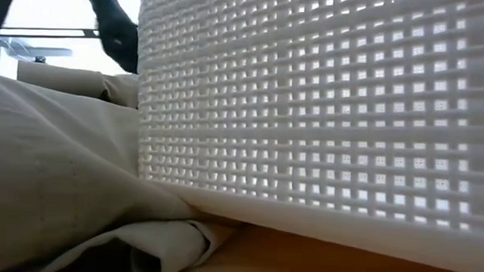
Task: Sort clothes
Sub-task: Adjust the clothes, then adjust the white bin
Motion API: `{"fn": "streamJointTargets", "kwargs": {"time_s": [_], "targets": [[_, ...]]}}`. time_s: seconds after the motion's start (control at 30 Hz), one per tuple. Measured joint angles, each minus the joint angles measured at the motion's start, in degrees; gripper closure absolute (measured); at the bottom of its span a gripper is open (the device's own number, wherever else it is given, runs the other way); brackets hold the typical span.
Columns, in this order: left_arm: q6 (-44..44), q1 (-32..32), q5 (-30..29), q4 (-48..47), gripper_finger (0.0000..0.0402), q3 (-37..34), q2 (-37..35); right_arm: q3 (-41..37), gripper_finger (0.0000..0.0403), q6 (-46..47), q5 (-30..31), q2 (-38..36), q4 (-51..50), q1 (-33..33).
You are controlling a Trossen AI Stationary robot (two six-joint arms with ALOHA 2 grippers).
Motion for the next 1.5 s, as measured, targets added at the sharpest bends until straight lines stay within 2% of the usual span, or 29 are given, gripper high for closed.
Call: {"fn": "streamJointTargets", "kwargs": {"time_s": [0.1,0.2,0.43,0.63,0.8,1.1,1.23,1.37,1.5], "targets": [[3.35,-0.09,0.02,-0.02,0.0248,-5.26,-7.59,0.00,0.0390,0.18,-13.39,1.82,5.45,0.13],[5.01,-0.26,0.09,-0.02,0.0248,-9.07,-14.47,0.22,0.0390,3.21,-18.93,4.24,9.73,0.68],[3.44,-0.20,0.98,0.00,0.0248,-11.32,-25.73,2.05,0.0390,12.37,-17.69,11.32,2.87,1.73],[11.01,-0.32,14.44,-0.01,0.0248,-10.28,-33.37,1.46,0.0390,19.63,-17.34,19.75,1.60,4.84],[15.68,-1.15,16.05,-1.44,0.0248,-11.27,-39.15,3.49,0.0390,21.36,-13.98,25.73,1.98,5.09],[21.46,-4.55,17.08,-8.23,0.0248,-12.08,-43.23,15.16,0.0390,9.39,-9.12,39.55,1.12,4.04],[24.50,-6.91,24.66,-8.49,0.0248,-12.06,-43.06,22.87,0.0390,5.18,-9.26,48.02,-1.89,3.51],[22.94,-8.59,32.07,-8.28,0.0248,-11.03,-43.91,29.54,0.0390,1.19,-9.00,54.23,-2.99,3.95],[19.05,-11.47,34.49,-8.48,0.0248,-10.51,-44.59,35.70,0.0390,-2.31,-9.01,58.62,-2.85,5.50]]}}
